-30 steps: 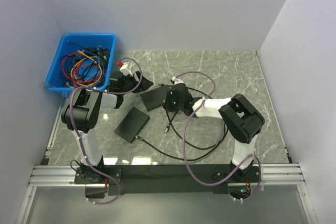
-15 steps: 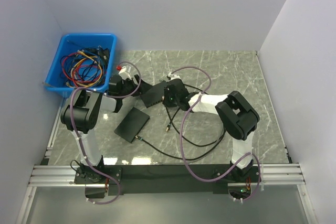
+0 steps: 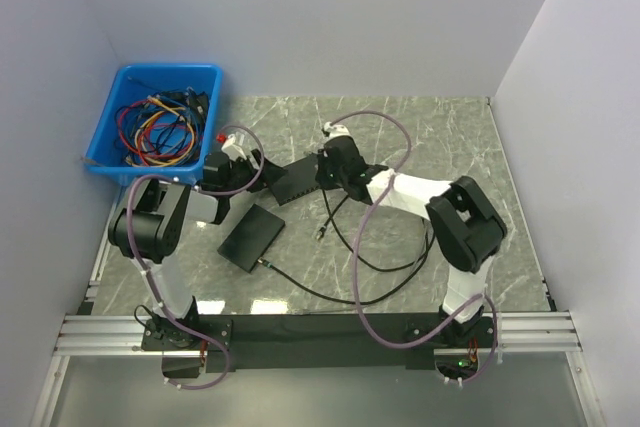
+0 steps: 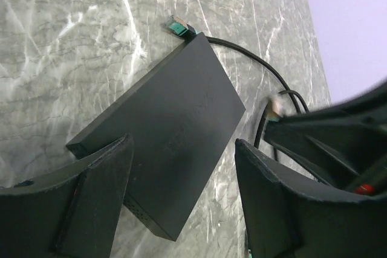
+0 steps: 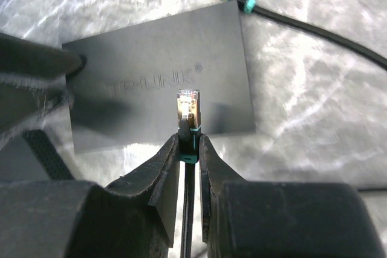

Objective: Insert the plug into the switch port

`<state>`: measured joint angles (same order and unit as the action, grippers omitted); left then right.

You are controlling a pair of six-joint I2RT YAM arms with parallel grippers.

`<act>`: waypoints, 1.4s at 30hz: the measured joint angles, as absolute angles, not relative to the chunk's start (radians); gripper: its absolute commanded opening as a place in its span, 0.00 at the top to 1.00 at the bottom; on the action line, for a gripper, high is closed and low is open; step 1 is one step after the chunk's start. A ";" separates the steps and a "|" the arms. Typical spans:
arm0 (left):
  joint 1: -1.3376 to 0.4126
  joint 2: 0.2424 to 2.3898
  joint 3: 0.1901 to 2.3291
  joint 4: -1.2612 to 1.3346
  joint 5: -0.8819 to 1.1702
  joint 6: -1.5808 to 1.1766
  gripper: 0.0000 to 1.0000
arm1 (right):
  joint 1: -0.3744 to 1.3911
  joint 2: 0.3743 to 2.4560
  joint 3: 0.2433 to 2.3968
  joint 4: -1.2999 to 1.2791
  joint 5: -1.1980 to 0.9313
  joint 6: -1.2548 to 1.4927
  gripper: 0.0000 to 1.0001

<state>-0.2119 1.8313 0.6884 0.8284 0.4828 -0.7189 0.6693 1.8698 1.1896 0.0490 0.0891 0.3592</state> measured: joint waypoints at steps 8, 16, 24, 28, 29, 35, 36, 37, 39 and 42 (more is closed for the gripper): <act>-0.212 1.804 0.668 0.817 0.435 -0.699 0.27 | 0.684 1.676 1.046 0.041 0.032 0.377 1.00; -0.212 1.787 0.648 0.833 0.376 -0.690 0.27 | 0.780 1.736 1.032 0.114 -0.096 0.448 1.00; -0.212 1.712 0.631 0.829 0.342 -0.665 0.28 | 0.875 1.776 0.966 0.185 -0.124 0.540 1.00; -0.212 1.702 0.625 0.825 0.342 -0.665 0.28 | 0.871 1.782 0.913 0.219 -0.106 0.582 1.00; -0.212 1.699 0.624 0.822 0.342 -0.664 0.28 | 0.870 1.786 0.900 0.222 -0.098 0.588 1.00; -0.212 1.686 0.621 0.817 0.341 -0.655 0.28 | 0.851 1.801 0.863 0.237 -0.041 0.632 1.00; -0.212 1.686 0.621 0.817 0.341 -0.654 0.28 | 0.838 1.794 0.852 0.243 -0.034 0.640 1.00; -0.212 1.686 0.621 0.817 0.341 -0.654 0.28 | 0.814 1.781 0.835 0.247 -0.030 0.648 1.00; -0.212 1.686 0.621 0.818 0.342 -0.655 0.28 | 0.749 1.743 0.796 0.239 -0.025 0.653 1.00; -0.212 1.686 0.621 0.818 0.342 -0.656 0.28 | 0.613 1.654 0.760 0.153 0.015 0.634 1.00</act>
<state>-0.2119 1.6855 0.6209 0.8185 0.3424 -0.6559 0.6128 1.6535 0.7597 0.1532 0.0151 0.6338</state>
